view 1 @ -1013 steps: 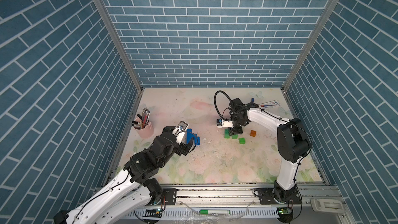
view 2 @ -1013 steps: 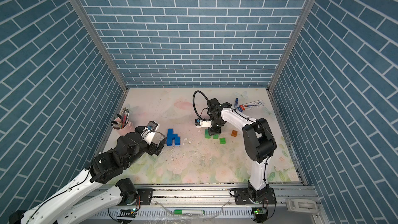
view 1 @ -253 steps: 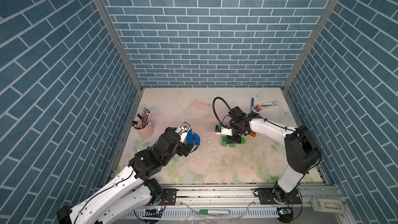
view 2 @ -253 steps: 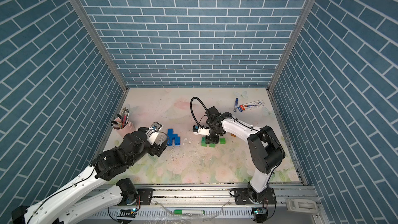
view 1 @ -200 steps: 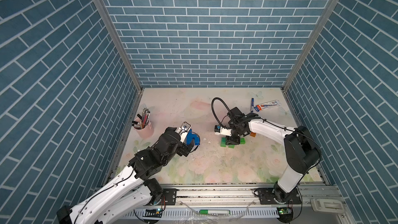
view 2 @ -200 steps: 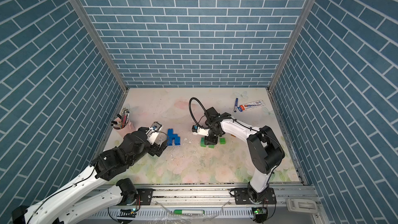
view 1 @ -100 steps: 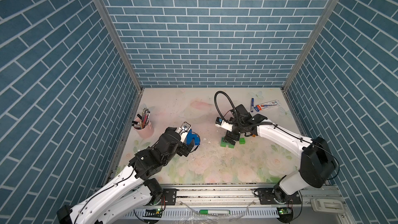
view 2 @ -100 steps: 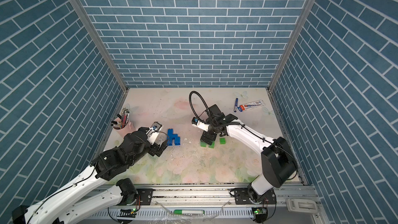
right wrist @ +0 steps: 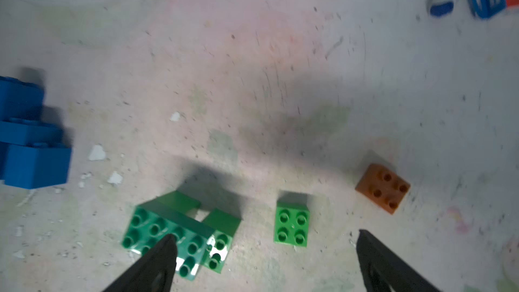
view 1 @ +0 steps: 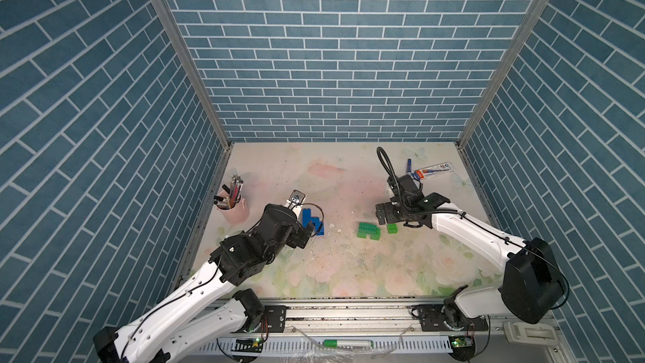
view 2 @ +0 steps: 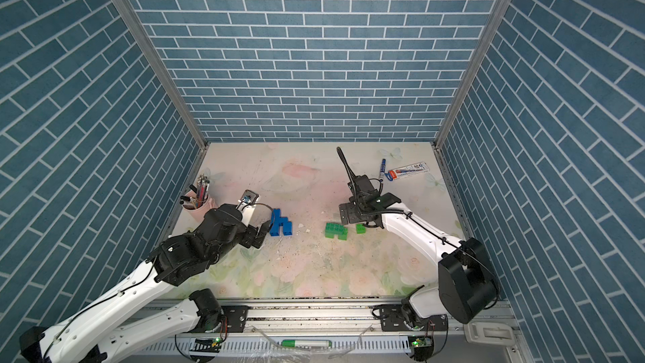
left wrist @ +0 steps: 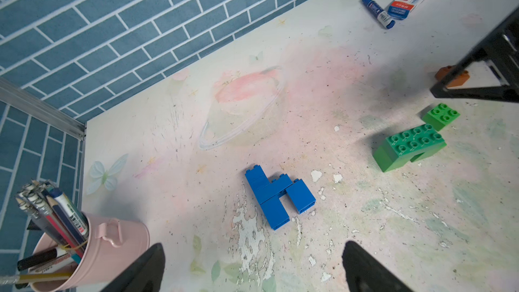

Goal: Assemble the letter h with lego
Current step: Pick up the lego brick from the center of the board.

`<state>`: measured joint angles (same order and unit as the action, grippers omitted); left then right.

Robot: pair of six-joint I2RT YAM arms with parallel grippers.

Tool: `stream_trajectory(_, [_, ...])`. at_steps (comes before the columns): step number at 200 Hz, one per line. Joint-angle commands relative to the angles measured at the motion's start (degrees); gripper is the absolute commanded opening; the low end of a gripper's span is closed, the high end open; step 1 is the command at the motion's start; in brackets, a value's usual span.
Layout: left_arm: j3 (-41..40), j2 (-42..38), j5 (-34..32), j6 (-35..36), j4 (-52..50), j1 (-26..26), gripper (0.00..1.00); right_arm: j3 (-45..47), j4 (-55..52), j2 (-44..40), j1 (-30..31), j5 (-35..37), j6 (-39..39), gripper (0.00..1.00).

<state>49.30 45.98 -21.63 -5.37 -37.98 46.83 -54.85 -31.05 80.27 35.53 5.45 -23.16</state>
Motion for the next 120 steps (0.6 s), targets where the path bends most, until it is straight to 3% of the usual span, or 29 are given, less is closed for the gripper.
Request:
stream_trajectory(1, [-1.1,0.7,-0.8,-3.0,-3.2,-0.2,0.99,1.1,-3.9,-1.3,0.2,3.2,-7.9,0.89])
stream_trajectory(28, [-1.5,0.8,-3.0,-2.2,-2.9,-0.3,0.99,1.8,-6.1,1.0,0.2,3.0,-9.4,0.65])
stream_trajectory(54, [-2.1,0.4,-2.8,-1.8,-2.6,-0.6,0.99,2.5,-5.1,2.7,0.2,2.6,-9.1,0.72])
stream_trajectory(78, [-2.4,0.4,-3.0,-1.5,-2.6,-0.6,0.99,1.9,-4.8,4.8,-0.1,2.6,-7.6,0.72])
stream_trajectory(120, [-2.4,0.7,-3.2,-1.2,-2.5,-0.6,0.99,0.7,-4.6,10.1,-2.2,-1.0,-6.1,0.62])
